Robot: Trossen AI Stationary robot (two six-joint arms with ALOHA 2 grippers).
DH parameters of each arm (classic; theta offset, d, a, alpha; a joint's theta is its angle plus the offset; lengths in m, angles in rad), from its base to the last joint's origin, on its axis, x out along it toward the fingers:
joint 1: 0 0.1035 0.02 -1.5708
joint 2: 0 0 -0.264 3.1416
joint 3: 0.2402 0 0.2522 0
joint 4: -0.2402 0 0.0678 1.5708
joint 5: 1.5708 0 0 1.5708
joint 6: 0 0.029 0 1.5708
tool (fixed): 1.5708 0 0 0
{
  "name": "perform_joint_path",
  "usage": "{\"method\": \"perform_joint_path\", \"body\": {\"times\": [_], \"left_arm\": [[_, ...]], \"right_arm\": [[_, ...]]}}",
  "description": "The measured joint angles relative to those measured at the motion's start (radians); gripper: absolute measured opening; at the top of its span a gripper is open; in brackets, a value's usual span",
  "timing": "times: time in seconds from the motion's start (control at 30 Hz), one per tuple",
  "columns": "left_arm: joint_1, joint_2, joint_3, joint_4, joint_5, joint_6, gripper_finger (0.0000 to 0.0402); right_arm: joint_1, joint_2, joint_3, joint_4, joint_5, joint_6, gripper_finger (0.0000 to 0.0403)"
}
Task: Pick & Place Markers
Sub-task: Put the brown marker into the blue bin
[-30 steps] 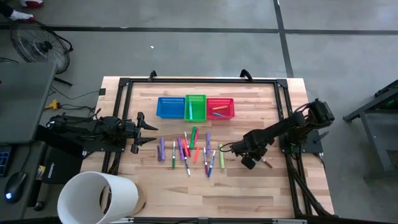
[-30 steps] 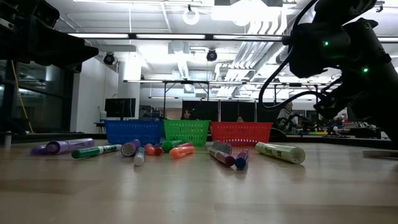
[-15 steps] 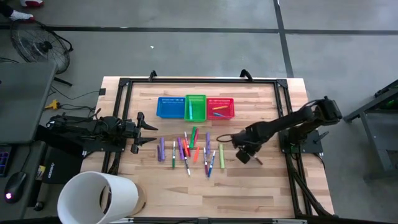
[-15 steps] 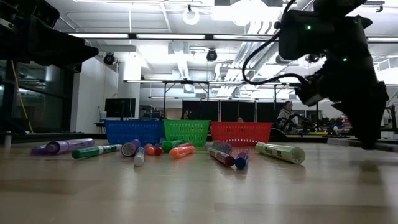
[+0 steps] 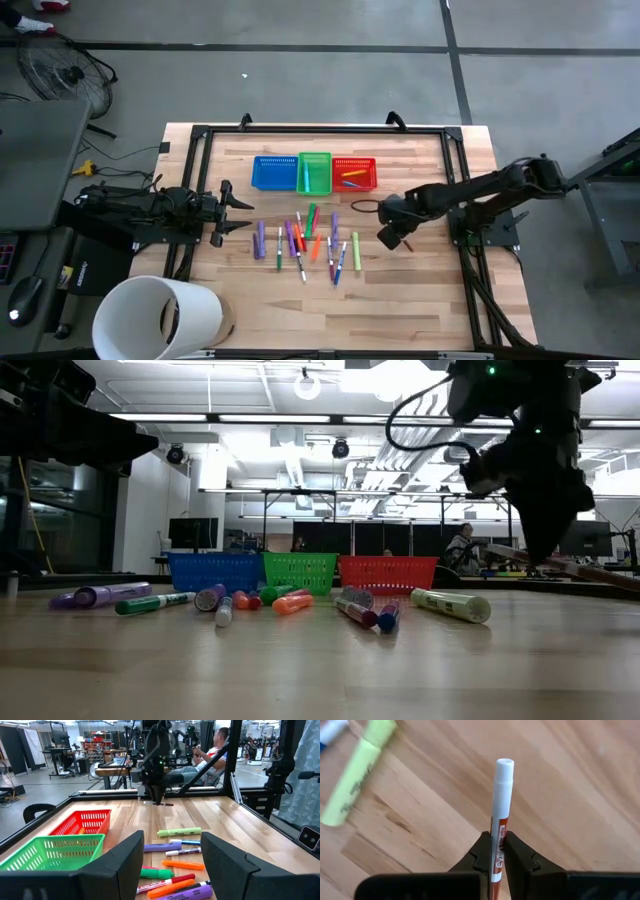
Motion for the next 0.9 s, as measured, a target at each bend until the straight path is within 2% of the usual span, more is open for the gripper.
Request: {"method": "perform_joint_path", "body": {"times": [0.33, 0.9], "left_arm": [[0.000, 0.000, 0.000, 0.000, 0.000, 0.000, 0.0195], [0.000, 0.000, 0.000, 0.030, -0.022, 0.000, 0.0195]], "right_arm": [[-0.008, -0.070, 0.001, 0.044, 0.036, 0.000, 0.0019], [-0.007, -0.073, 0.002, 0.127, 0.018, -0.066, 0.0019]]}}
